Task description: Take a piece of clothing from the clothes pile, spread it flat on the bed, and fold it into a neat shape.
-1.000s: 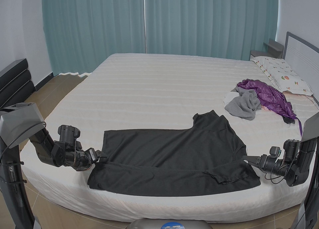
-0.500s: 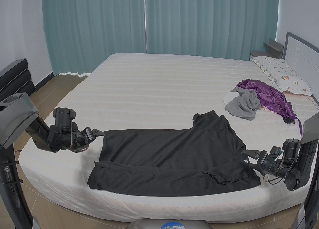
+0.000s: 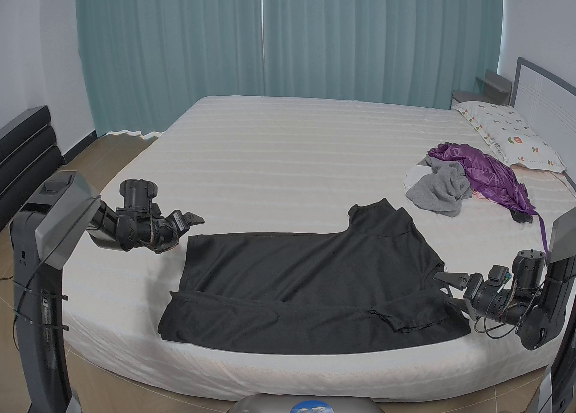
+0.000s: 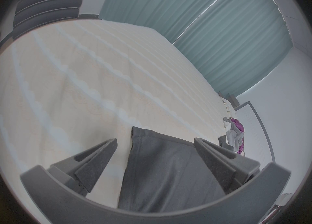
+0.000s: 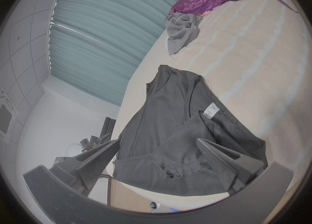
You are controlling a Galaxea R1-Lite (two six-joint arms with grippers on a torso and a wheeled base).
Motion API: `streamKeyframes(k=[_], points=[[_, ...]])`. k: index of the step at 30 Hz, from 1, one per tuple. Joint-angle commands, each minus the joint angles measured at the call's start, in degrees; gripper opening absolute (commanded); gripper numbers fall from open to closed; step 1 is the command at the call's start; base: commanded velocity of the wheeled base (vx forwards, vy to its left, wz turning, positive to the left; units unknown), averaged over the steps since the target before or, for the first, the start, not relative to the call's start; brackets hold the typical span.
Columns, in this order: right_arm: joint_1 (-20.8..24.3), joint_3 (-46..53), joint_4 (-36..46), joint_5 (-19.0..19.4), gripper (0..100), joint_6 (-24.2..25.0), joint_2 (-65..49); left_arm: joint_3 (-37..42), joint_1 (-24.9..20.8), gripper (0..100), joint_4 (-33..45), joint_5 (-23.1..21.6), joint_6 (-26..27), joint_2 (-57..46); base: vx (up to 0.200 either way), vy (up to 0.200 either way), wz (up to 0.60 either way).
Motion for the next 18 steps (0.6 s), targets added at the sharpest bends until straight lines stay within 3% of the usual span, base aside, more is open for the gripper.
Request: streamKeyframes(k=[1, 18], points=[[0.1, 0.7, -0.9, 0.1, 100, 0.1, -0.3, -4.4, -0.7, 100, 0.5, -0.1, -0.6, 6.2, 0.0, 0.0, 0.0], [1.2, 0.8, -0.9, 0.2, 100, 0.1, 0.5, -8.5, -0.7, 100, 0.1, 0.7, -3.0, 9.2, 0.0, 0.0, 0.0]])
